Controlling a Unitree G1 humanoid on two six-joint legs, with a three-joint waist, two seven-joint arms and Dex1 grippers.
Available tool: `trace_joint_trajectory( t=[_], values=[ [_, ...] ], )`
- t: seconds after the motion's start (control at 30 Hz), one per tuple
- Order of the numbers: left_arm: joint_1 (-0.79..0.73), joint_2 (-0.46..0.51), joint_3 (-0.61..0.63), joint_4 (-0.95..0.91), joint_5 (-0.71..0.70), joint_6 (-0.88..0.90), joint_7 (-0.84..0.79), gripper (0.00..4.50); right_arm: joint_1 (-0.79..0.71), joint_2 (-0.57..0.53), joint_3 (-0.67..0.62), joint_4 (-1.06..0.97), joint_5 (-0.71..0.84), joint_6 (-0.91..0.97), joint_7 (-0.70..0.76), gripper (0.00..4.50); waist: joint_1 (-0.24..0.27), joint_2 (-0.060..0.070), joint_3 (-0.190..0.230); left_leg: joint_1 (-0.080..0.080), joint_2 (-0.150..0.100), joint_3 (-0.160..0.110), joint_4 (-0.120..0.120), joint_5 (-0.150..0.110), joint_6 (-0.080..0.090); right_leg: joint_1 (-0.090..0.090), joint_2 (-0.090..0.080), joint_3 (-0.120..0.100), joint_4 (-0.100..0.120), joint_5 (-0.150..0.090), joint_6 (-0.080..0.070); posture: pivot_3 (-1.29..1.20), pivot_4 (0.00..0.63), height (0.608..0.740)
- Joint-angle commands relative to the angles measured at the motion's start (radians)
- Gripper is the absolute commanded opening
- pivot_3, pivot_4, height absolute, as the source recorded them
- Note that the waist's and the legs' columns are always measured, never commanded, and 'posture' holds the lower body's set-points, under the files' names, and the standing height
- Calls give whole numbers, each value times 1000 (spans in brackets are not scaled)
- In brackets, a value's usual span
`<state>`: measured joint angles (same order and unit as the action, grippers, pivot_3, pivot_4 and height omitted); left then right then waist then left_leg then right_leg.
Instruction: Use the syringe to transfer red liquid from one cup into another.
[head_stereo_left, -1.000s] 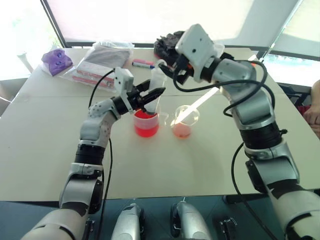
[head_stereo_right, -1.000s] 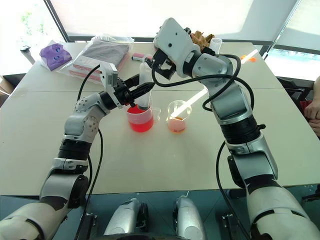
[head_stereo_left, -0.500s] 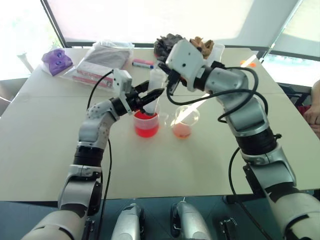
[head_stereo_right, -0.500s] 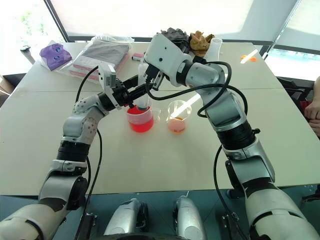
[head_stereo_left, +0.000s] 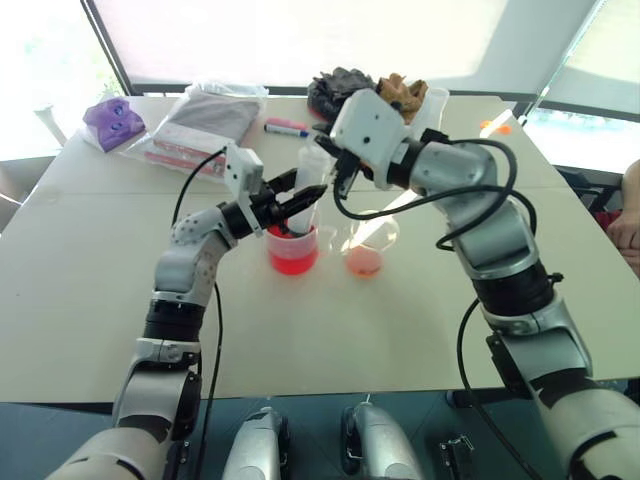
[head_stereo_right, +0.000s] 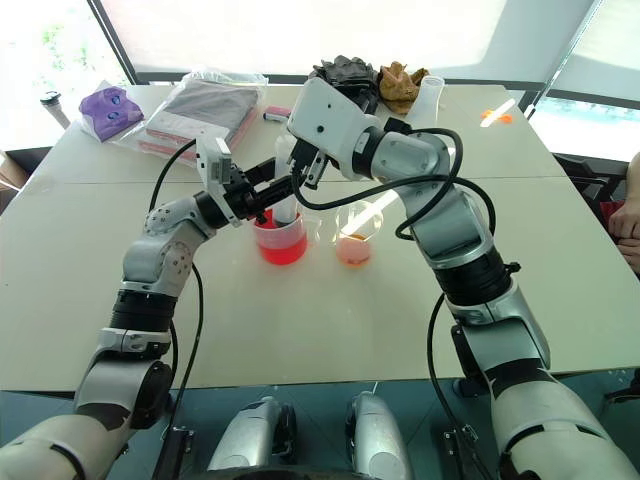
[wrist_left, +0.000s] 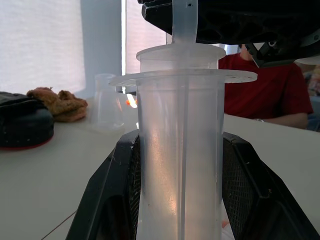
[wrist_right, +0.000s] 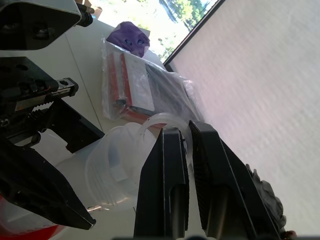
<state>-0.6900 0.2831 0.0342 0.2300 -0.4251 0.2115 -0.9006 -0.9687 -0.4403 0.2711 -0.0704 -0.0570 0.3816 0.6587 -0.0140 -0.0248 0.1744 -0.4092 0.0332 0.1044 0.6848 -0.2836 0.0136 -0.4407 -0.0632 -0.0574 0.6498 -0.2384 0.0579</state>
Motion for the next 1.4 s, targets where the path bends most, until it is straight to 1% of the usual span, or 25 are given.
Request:
trace_joint_trajectory(
  t=[0.03,0.6,0.93,1.27,1.37,1.4],
  values=[
    [28,12,-24,0,20,14,-8,1622,-103,-10,-79,23,-48,-88,-87,26,0,0,0,0,0,0,0,0,0,0,0,0,0,0,0,0,150,740],
    [63,26,-33,-6,20,28,-6,1622,-160,-23,-110,125,-69,-181,-134,26,0,0,0,0,0,0,0,0,0,0,0,0,0,0,0,0,150,740],
    [61,26,-32,-9,19,38,-6,1622,-172,-28,-113,145,-74,-201,-159,26,0,0,0,0,0,0,0,0,0,0,0,0,0,0,0,0,150,740],
    [27,24,-8,6,9,37,6,1622,-141,-33,-100,111,-50,-168,-111,26,0,0,0,0,0,0,0,0,0,0,-1,0,0,0,0,0,150,740],
    [22,26,-3,13,9,32,8,1622,-127,-42,-98,97,-43,-156,-94,1017,1,0,0,0,0,0,0,0,0,0,-1,0,0,0,0,0,150,740],
    [21,27,-2,14,9,31,9,1622,-121,-47,-94,93,-48,-152,-88,1583,1,0,0,0,0,0,0,0,0,0,-1,0,0,0,0,0,150,740]
  ],
)
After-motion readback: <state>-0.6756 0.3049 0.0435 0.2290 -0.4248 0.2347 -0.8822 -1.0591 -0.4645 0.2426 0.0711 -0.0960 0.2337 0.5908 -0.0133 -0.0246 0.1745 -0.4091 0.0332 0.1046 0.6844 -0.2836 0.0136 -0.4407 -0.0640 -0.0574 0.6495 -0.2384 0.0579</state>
